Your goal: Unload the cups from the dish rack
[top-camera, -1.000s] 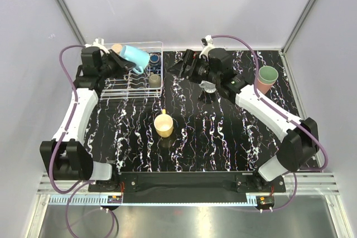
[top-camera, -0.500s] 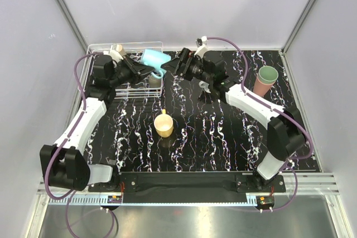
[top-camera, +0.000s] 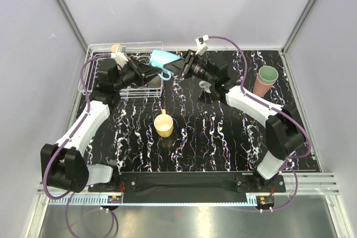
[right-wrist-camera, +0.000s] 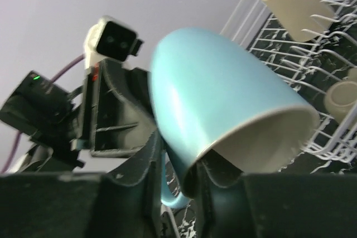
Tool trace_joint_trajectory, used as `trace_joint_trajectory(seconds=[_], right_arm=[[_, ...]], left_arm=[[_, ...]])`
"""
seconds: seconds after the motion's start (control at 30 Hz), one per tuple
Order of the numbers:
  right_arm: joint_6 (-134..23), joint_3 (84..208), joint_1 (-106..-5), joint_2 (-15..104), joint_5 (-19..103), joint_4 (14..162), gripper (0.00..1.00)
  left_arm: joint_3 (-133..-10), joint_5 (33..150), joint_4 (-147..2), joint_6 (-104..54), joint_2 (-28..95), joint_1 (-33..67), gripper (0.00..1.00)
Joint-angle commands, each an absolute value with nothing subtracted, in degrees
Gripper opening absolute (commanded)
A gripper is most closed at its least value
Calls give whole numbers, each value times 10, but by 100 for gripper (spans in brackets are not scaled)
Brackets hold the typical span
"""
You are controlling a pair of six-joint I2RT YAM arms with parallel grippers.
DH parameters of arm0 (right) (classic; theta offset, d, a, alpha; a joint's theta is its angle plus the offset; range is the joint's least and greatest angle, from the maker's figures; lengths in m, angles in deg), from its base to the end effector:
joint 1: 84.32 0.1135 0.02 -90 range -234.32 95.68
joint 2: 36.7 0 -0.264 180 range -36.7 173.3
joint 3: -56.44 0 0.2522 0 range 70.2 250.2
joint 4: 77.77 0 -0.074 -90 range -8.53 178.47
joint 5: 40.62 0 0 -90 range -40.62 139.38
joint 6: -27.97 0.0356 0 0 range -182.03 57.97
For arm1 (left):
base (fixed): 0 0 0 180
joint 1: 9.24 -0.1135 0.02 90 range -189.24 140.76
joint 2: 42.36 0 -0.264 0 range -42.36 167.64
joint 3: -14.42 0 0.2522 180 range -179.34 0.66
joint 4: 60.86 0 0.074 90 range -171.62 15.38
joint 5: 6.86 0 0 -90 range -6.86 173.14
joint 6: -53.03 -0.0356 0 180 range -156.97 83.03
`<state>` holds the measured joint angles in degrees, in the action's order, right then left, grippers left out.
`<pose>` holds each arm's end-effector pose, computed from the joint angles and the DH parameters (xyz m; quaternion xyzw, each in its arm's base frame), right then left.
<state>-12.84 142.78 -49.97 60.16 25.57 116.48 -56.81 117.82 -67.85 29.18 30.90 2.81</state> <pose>0.3270 0.2409 0.3365 -0.0629 0.6829 0.5809 0.4386 0.2872 -0.0820 0.3412 -0.1578 0.7346 -0.5668 0.3380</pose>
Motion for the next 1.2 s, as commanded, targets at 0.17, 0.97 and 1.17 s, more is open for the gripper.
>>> trace_joint_trajectory(seconds=[0.17,0.97,1.17], right_arm=[[-162,1424,-501,574,247,1187,0],[-441,1547,-541,482,442,445,0],[-459,1537,-539,511,469,360,0]], left_arm=[[-563,1217,-572,308,276,46,29],[-634,1057,-892,56,219,49,93],[-636,1035,-907,29,213,49,93]])
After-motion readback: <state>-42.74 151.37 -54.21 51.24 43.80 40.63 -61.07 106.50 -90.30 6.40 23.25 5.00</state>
